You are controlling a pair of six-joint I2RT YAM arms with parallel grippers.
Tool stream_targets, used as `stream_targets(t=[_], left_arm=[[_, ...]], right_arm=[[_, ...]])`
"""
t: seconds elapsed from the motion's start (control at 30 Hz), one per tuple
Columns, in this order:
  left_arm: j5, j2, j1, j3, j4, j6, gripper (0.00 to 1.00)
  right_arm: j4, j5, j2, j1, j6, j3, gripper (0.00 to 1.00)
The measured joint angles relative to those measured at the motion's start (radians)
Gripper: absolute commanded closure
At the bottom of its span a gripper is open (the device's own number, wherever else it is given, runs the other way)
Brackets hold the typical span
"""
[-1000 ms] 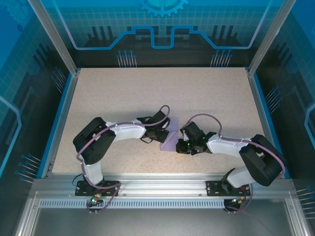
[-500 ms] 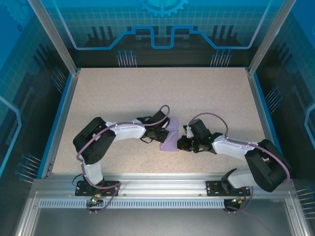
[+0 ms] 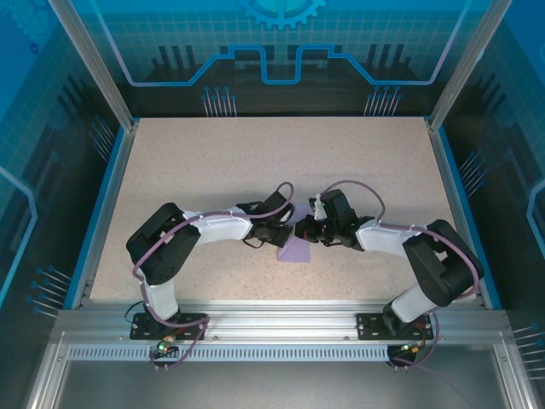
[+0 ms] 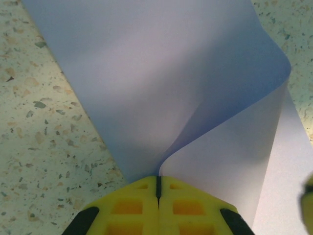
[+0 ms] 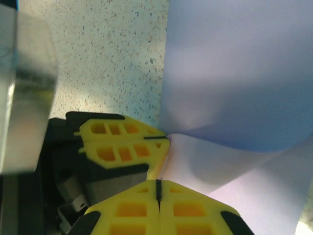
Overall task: Fold a paper plane with a square sheet of paper (fold left side to right side)
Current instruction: Fold the triangle a second time at the center of the table.
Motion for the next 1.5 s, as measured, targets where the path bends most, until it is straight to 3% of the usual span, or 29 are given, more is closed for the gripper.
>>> stream_targets(t=[0.43, 1.0, 1.2, 1.5], left_arm=[[0.000, 0.000, 0.000, 0.000, 0.000, 0.003, 0.94], [0.000, 0.000, 0.000, 0.000, 0.000, 0.003, 0.93], [0.000, 0.000, 0.000, 0.002, -0.003, 0.003, 0.87], [-0.011, -0.080, 0.000, 0.020, -0.101, 0.018, 0.70]], right_arm=[[0.023, -0.018, 0.115, 0.000, 0.003, 0.021, 0.95], [-0.033, 0.027, 0.119, 0.000, -0.038, 0.021, 0.95], [-0.034, 0.034, 0.119, 0.000, -0.039, 0.020, 0.95], [-0.013, 0.035, 0.116, 0.000, -0.038, 0.006, 0.95]])
